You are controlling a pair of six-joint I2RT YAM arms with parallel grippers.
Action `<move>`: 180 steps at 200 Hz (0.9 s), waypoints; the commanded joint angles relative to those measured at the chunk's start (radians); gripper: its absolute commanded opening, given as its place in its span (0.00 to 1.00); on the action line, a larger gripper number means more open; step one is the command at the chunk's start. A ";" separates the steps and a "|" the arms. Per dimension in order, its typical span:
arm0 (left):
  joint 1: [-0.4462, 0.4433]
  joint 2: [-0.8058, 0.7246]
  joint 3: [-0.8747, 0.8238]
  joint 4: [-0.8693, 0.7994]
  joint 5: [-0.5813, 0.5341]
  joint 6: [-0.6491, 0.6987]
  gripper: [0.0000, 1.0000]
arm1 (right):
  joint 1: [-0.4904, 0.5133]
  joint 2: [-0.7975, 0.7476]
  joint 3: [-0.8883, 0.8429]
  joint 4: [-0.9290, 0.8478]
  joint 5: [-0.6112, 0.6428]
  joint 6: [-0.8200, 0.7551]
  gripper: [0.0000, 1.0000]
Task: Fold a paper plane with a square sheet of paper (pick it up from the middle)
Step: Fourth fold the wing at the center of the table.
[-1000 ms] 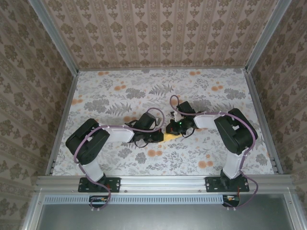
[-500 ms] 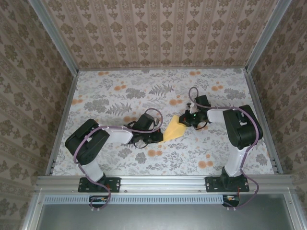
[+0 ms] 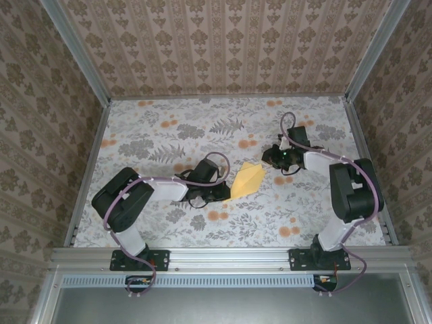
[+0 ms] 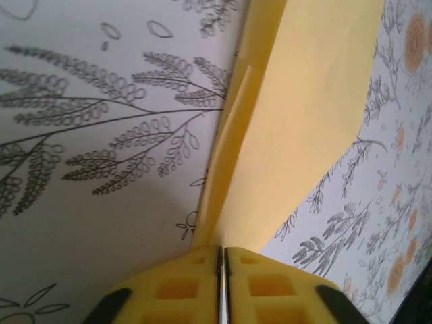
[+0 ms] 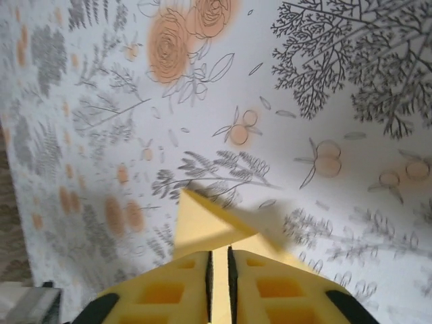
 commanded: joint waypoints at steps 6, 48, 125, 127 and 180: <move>0.020 -0.072 0.086 -0.082 -0.001 0.039 0.31 | 0.012 -0.073 -0.084 -0.014 -0.021 0.093 0.32; 0.093 -0.156 0.107 -0.151 -0.078 0.053 0.64 | 0.061 -0.114 -0.186 0.098 -0.044 0.222 0.45; 0.186 -0.274 0.042 -0.213 -0.165 0.092 0.91 | 0.148 -0.012 -0.148 0.138 -0.015 0.304 0.44; 0.187 -0.276 0.041 -0.213 -0.165 0.091 0.91 | 0.149 -0.009 -0.147 0.139 -0.016 0.304 0.44; 0.210 -0.289 0.021 -0.210 -0.160 0.080 0.99 | 0.174 0.046 -0.115 0.155 -0.025 0.312 0.42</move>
